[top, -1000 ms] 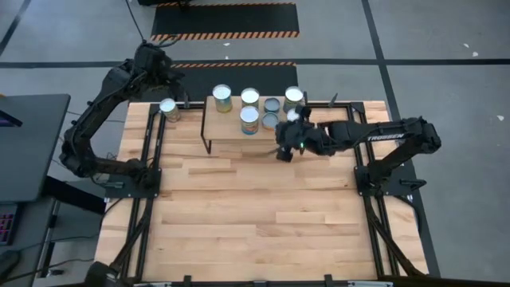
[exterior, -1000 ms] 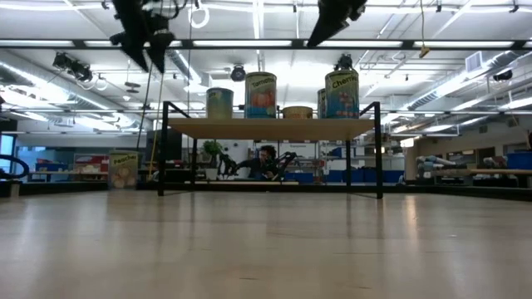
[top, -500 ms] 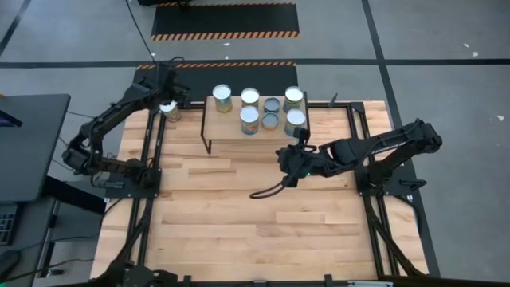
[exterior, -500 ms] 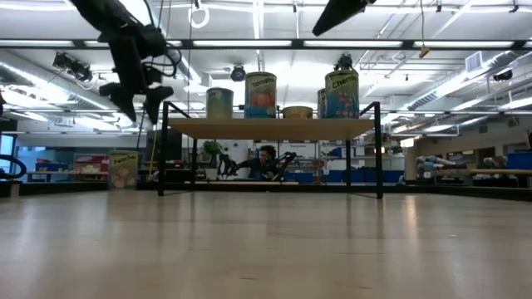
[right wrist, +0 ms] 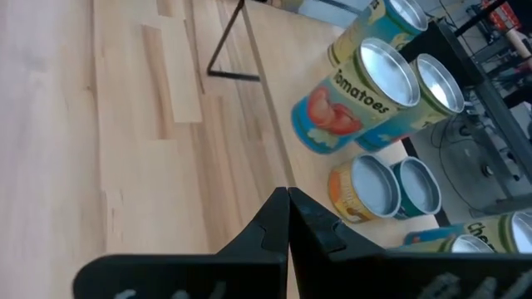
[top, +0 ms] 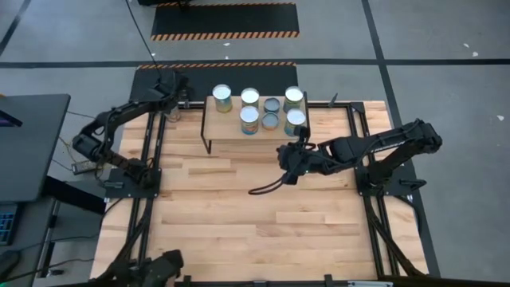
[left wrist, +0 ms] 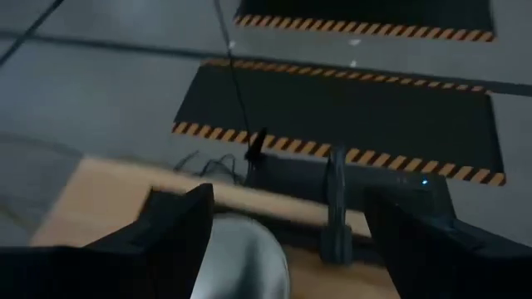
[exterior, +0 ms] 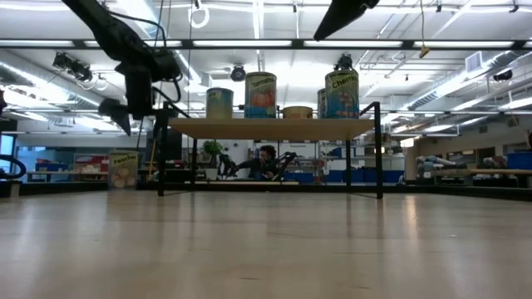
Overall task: Pick and place cans onto a shelf
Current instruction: Put the big blue canned peaches on the shelf aligned with the other big yellow canned carrots
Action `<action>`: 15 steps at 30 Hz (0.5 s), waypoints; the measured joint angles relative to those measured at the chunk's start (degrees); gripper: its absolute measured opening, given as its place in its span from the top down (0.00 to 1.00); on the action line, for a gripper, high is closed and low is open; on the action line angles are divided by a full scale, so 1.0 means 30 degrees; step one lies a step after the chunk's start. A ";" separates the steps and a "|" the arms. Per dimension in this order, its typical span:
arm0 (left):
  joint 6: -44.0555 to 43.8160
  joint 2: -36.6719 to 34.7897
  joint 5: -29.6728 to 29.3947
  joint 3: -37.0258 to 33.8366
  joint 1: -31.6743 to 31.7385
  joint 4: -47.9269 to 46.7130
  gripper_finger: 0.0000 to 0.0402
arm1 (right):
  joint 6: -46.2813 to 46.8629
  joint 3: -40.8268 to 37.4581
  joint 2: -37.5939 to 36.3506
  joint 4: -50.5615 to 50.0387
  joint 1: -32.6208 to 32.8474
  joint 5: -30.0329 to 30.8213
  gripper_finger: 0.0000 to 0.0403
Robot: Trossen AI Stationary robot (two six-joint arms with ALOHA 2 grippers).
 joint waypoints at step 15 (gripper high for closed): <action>-1.1370 0.0908 -0.4608 -0.0022 -0.2696 -0.4061 0.27 | -0.0144 -0.0766 0.0007 -0.0533 -0.0518 -0.0066 0.98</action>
